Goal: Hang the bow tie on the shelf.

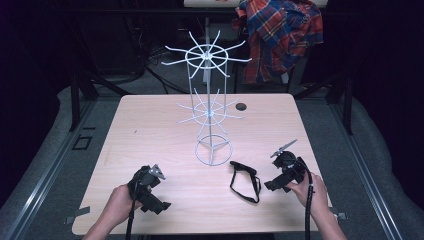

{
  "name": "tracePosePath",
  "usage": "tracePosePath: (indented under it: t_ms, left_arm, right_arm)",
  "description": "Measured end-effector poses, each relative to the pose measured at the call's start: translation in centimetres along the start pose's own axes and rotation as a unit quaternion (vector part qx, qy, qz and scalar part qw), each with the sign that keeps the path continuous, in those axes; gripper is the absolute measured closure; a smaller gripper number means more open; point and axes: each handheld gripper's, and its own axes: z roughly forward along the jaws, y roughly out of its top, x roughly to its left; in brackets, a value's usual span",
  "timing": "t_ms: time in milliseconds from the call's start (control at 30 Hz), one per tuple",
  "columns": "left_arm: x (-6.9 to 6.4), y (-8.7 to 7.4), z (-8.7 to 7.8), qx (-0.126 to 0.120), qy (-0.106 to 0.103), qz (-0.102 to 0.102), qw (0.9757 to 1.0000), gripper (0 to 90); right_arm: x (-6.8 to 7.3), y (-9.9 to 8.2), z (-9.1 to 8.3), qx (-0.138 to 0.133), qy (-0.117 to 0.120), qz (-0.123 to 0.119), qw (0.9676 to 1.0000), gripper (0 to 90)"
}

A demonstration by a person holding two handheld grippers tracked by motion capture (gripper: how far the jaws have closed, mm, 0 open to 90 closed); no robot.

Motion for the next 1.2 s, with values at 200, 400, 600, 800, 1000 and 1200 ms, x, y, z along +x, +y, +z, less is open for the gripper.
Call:
tracePosePath:
  t_ms: [200, 400, 600, 800, 1000, 1200]
  left_arm:
    - [0.0, 0.0, 0.1, 0.002, -0.001, 0.001, 1.0000, 0.1]
    - [-0.1, 0.1, 0.2, 0.005, -0.002, 0.002, 1.0000, 0.0]
    - [-0.1, 0.1, 0.2, 0.006, -0.002, 0.002, 1.0000, 0.1]
    - [-0.1, 0.1, 0.2, 0.006, -0.002, 0.003, 1.0000, 0.0]
    - [-0.1, 0.1, 0.2, 0.006, -0.002, 0.002, 1.0000, 0.0]
    - [-0.1, 0.1, 0.2, 0.006, -0.002, 0.003, 1.0000, 0.1]
  right_arm:
    - [0.4, 0.4, 0.2, 0.000, 0.001, -0.009, 1.0000, 0.0]
    - [0.7, 0.8, 0.5, -0.007, 0.003, -0.009, 0.9999, 0.0]
    - [1.0, 1.2, 0.8, -0.012, 0.001, -0.013, 0.9998, 0.0]
    - [1.6, 1.7, 1.3, -0.015, 0.002, -0.022, 0.9996, 0.0]
    - [2.0, 2.1, 1.6, -0.013, 0.001, -0.030, 0.9995, 0.0]
    - [2.6, 2.5, 1.8, -0.014, 0.000, -0.035, 0.9993, 0.0]
